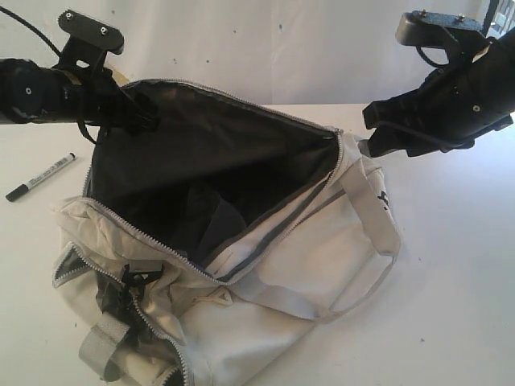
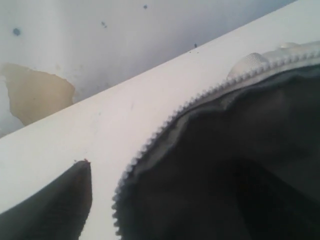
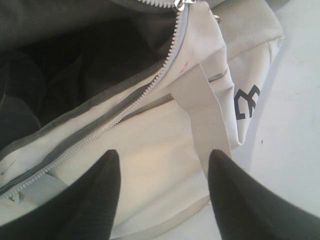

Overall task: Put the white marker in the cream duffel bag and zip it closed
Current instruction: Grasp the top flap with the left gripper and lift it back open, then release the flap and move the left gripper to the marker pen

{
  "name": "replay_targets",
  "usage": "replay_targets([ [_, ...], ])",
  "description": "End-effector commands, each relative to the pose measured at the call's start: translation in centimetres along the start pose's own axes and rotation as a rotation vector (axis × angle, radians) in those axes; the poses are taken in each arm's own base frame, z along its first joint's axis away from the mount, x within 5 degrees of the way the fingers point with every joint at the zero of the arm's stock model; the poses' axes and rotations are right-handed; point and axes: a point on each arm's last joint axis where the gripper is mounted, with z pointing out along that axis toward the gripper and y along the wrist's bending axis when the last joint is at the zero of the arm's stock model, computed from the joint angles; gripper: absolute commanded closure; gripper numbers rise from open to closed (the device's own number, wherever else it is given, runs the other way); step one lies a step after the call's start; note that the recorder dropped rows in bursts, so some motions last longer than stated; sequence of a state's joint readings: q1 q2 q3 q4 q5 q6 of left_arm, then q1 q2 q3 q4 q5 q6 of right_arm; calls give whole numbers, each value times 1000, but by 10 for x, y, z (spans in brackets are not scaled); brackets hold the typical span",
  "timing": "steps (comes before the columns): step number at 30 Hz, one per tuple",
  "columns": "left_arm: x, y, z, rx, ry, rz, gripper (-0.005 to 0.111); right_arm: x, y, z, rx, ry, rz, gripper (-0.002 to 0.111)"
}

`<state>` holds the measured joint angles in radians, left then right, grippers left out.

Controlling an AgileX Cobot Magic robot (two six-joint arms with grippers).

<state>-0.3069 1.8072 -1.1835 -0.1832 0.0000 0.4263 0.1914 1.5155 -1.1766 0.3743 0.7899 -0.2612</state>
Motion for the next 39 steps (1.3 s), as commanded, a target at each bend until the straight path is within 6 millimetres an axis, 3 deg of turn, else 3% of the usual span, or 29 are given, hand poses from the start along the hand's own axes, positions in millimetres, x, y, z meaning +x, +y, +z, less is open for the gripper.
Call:
replay_targets([
  [1, -9, 2, -11, 3, -7, -30, 4, -1, -1, -3, 7, -14, 1, 59],
  [12, -60, 6, -55, 123, 77, -169, 4, 0, -1, -3, 6, -12, 1, 59],
  [24, -59, 21, -64, -21, 164, -263, 4, 2, 0, -3, -3, 15, 3, 59],
  [32, -60, 65, -89, -131, 364, -380, 7, 2, 0, -3, -3, 18, 3, 59],
  [39, -29, 120, -96, -234, 489, -551, 7, 3, 0, -3, -5, 22, 3, 59],
])
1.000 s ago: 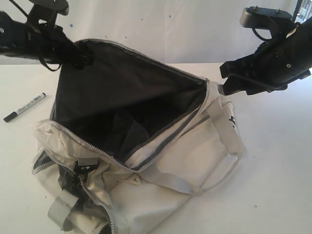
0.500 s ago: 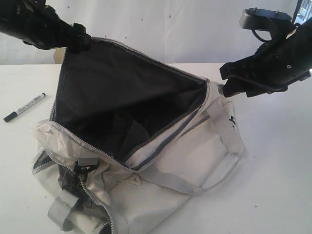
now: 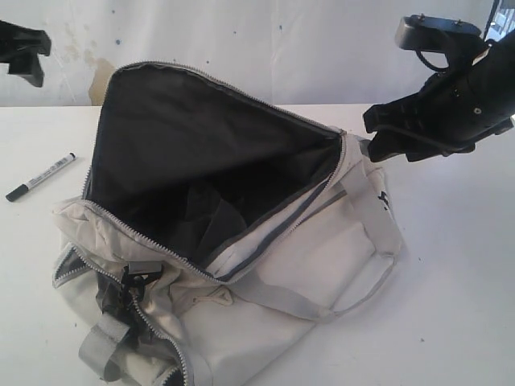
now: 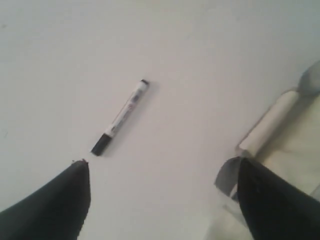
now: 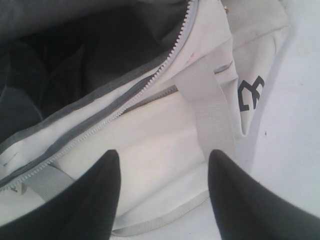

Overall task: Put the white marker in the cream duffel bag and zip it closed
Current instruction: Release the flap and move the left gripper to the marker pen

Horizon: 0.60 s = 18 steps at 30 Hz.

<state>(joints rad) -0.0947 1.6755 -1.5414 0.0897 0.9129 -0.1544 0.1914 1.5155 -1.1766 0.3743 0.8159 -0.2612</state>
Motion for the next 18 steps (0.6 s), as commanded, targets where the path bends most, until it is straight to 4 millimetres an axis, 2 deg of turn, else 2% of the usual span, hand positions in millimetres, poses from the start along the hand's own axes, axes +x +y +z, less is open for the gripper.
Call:
replay_targets([
  [1, 2, 30, 8, -27, 58, -101, 7, 0, 0, -3, 2, -3, 3, 59],
  [4, 3, 46, 29, -16, 89, -155, 7, 1, 0, -3, 1, -1, 3, 59],
  [7, 4, 50, 47, 85, 112, -174, 7, 1, 0, -3, 1, 1, 3, 59],
  [9, 6, 54, 69, 169, 128, -188, 7, 1, 0, -3, 0, 5, 3, 59],
  [12, 9, 61, 92, 124, 129, -137, 7, 2, 0, -3, -2, 12, 3, 59],
  [15, 8, 69, 127, 49, 66, -78, 7, 4, 0, -3, -6, 30, 3, 59],
  [18, 10, 73, 153, 23, 16, -53, 7, 5, 1, -3, -11, 49, 3, 59],
])
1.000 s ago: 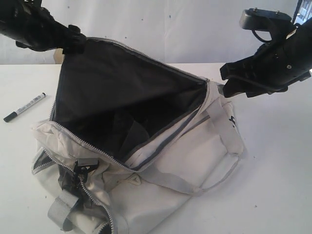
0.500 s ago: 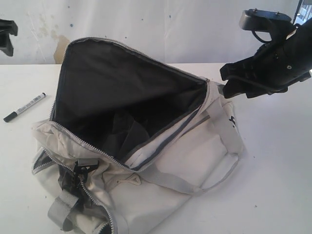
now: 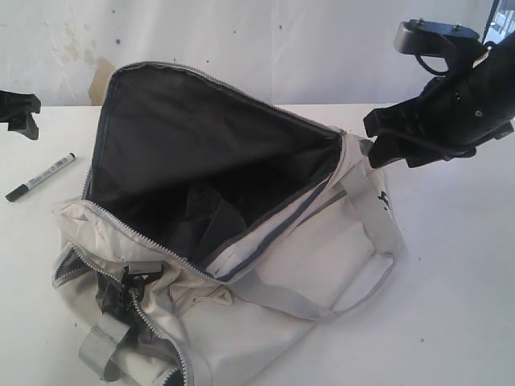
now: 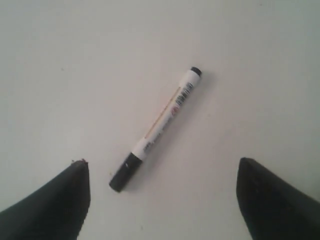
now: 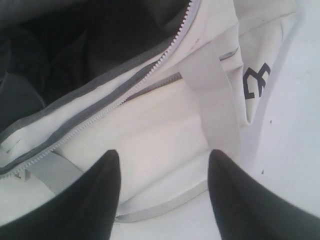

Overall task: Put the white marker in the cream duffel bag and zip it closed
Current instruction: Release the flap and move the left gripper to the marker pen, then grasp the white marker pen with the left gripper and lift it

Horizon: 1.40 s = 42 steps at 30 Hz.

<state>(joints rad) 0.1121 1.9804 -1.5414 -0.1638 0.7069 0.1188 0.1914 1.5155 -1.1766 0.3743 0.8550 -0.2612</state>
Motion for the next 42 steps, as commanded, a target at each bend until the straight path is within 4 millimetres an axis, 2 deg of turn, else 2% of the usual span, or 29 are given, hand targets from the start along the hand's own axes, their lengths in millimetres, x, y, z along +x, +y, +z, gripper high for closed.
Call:
replay_targets([
  [1, -4, 10, 37, -43, -91, 49, 7, 2, 0, -3, 0, 12, 2, 59],
  [4, 5, 14, 71, -44, -74, 36, 7, 2, 0, -3, 0, 12, 2, 59],
  [7, 14, 16, 89, -45, -38, 32, 7, 2, 0, -3, 2, 12, 1, 59],
  [12, 23, 17, 103, -40, 18, 30, 7, 2, 0, -3, 2, 12, -1, 59],
  [17, 27, 16, 109, -27, 32, 3, 9, 2, 0, -3, 2, 12, -3, 59],
  [18, 27, 16, 109, -27, 32, 3, 13, 2, 0, -3, 2, 12, -3, 59],
  [23, 27, 16, 109, -27, 32, 3, 54, 2, 0, -3, 2, 12, -3, 59],
  [24, 28, 16, 109, -25, 43, 2, 73, 2, 0, -3, 2, 12, -3, 59],
  [27, 30, 15, 109, -21, 66, 3, 100, 2, 0, -3, 2, 12, -3, 59],
  [28, 31, 15, 108, -19, 77, 8, 107, 2, 0, -3, 2, 12, -3, 59],
  [30, 33, 15, 108, -15, 102, 15, 107, 2, 0, -3, 2, 12, -3, 59],
  [33, 31, 13, 99, -8, 116, 27, 107, 2, 0, -3, 2, 12, -3, 59],
  [38, 13, 7, 50, 3, 67, 96, 107, 2, 0, -3, 4, 4, -3, 59],
  [42, 3, 1, 1, 15, 43, 117, 107, 1, -1, -3, 5, 0, -7, 59],
])
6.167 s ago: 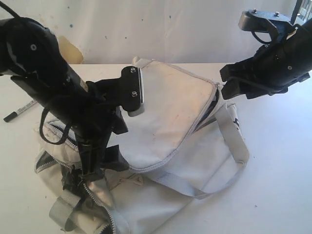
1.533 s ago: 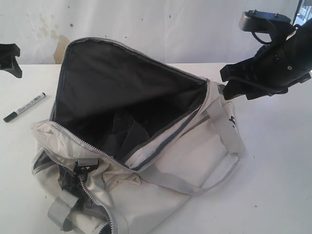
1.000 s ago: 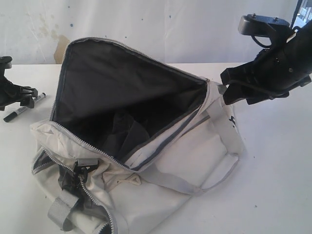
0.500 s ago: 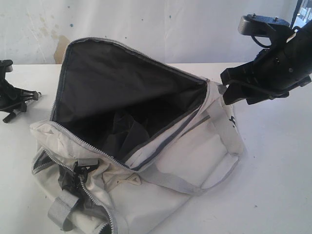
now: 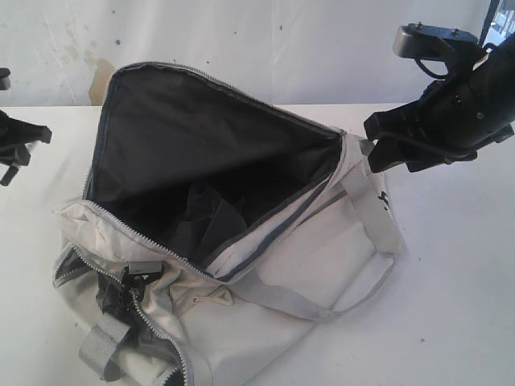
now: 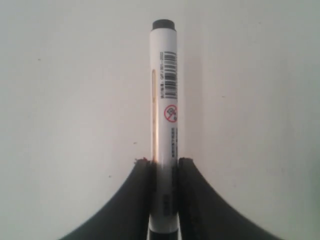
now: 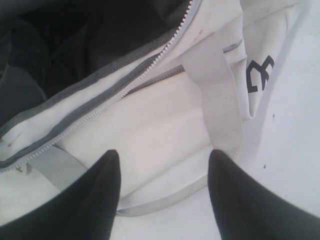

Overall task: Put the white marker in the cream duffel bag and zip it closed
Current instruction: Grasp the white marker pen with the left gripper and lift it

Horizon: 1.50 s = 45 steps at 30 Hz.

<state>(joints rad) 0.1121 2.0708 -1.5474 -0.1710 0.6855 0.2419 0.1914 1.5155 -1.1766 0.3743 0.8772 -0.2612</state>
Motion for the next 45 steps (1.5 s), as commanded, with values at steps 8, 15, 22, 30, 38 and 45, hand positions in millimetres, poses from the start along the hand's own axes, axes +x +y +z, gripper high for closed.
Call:
replay_targets([
  [8, 2, -21, -113, 53, -72, 78, 107, -2, -1, -3, 15, -37, -7, 59],
  [15, 33, -35, -160, 14, -111, 157, 107, -2, -1, -3, 14, -35, -7, 59],
  [22, 68, -57, -205, 13, -164, 300, 107, -2, -1, -3, 14, -34, 2, 59],
  [30, 98, -92, -253, 68, -253, 442, 107, -2, -1, -3, 14, -34, 5, 59],
  [38, 108, -133, -256, 180, -282, 592, 107, -1, -1, -3, 12, -27, 5, 59],
  [45, 108, -175, -249, 301, -358, 740, 107, -1, -1, -3, 12, -26, 5, 59],
])
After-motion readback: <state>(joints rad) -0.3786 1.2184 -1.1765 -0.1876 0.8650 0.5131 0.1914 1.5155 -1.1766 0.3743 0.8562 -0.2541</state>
